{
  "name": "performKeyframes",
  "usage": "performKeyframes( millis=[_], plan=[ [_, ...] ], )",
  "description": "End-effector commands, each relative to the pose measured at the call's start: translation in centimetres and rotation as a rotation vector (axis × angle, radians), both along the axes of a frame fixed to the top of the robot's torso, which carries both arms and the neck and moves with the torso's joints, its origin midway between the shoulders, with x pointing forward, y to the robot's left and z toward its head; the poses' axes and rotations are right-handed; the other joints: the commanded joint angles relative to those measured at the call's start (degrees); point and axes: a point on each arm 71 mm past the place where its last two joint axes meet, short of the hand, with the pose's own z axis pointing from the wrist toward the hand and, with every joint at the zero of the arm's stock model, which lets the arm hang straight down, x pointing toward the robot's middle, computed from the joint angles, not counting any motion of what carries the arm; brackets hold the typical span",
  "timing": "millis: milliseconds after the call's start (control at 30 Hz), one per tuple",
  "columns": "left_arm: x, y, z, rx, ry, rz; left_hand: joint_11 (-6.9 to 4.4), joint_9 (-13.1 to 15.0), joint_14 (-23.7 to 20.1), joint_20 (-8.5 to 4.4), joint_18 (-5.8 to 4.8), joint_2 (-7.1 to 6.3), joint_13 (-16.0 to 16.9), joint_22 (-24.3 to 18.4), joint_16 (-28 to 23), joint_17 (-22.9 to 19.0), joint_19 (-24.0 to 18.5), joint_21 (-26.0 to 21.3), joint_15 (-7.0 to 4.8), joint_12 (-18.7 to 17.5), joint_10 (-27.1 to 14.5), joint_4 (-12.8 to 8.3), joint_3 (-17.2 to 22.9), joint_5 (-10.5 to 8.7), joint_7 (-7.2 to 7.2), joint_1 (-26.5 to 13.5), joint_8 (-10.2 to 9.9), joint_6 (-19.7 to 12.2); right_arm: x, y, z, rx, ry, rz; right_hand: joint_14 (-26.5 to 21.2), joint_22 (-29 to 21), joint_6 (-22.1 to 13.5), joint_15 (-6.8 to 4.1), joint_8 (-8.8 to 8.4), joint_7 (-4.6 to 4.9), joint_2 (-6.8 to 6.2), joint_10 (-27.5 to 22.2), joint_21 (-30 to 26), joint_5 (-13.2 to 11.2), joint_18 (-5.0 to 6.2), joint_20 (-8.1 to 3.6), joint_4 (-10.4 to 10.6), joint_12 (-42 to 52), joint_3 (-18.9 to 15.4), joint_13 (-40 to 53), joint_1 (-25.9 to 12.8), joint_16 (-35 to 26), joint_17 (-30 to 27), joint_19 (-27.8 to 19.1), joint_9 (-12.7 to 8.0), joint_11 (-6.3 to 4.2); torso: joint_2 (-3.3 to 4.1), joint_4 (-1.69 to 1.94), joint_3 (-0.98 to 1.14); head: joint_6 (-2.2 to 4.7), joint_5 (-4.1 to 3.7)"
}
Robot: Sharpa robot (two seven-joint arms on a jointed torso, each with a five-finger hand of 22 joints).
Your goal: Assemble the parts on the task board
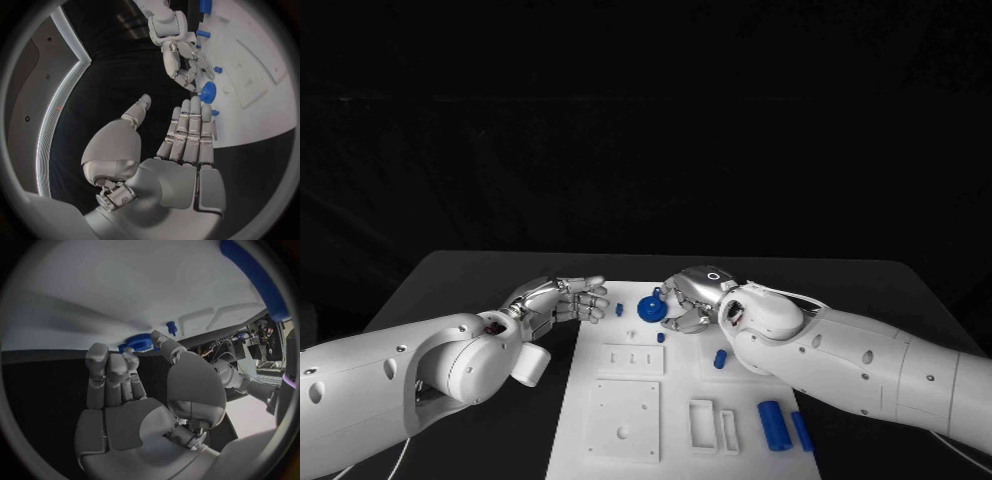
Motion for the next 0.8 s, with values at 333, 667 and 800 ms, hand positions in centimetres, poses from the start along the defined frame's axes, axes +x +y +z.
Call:
performKeyframes(
  millis=[333, 667, 800],
  plan=[
    [-0.1, -0.2, 0.2, -0.004, -0.009, -0.015, 0.13, 0.09, -0.09, -0.14, 1.18, 0.19, -0.07, -0.10, -0.33, 0.09, 0.06, -0.38, -0.10, -0.21, 0.30, -0.37, 0.10, 0.39, 0.18, 0.18, -0.38, -0.02, -0.2, -1.4, -0.1, 0.039, 0.031, -0.015, -0.13, 0.64, -0.10, 0.31, 0.31, 0.26, 0.35, -0.42, -0.03, 0.62, 3.53, -0.56, 0.97, 0.22, -0.49, 0.11, -1.12, -0.22, 0.20, 0.20, 0.00, 0.14, 0.01, -0.03, 0.05, 0.16, -0.09],
    [0.0, -0.1, 0.2, -0.004, -0.011, -0.012, 0.13, 0.10, -0.09, -0.14, 1.18, 0.19, -0.06, -0.10, -0.34, 0.09, 0.06, -0.38, -0.10, -0.22, 0.30, -0.39, 0.10, 0.40, 0.19, 0.18, -0.40, -0.02, 0.1, -4.7, 2.6, 0.265, 0.087, -0.037, -0.02, 0.70, 0.60, 0.80, 0.82, 0.83, 0.55, -0.32, 0.06, -3.19, 3.53, -1.01, 1.83, 0.54, 2.76, 0.14, 2.22, -0.15, 0.56, 0.48, 0.23, 0.68, -0.06, -0.17, 0.14, 0.44, -0.27],
    [0.1, 0.0, 0.2, -0.004, -0.012, -0.009, 0.13, 0.10, -0.10, -0.14, 1.18, 0.19, -0.06, -0.10, -0.34, 0.09, 0.06, -0.38, -0.10, -0.22, 0.30, -0.41, 0.11, 0.41, 0.19, 0.20, -0.40, -0.02, 0.2, -6.5, 3.7, 0.306, 0.119, -0.015, -0.19, 0.88, 0.56, 1.08, 0.92, 1.14, 1.41, -0.67, 0.21, -1.12, 3.53, -1.02, -0.51, 0.83, 0.22, 0.30, 2.23, -0.07, 0.84, 0.13, 0.36, 0.99, -0.12, -0.21, 0.16, 0.75, -0.75]
  ],
)
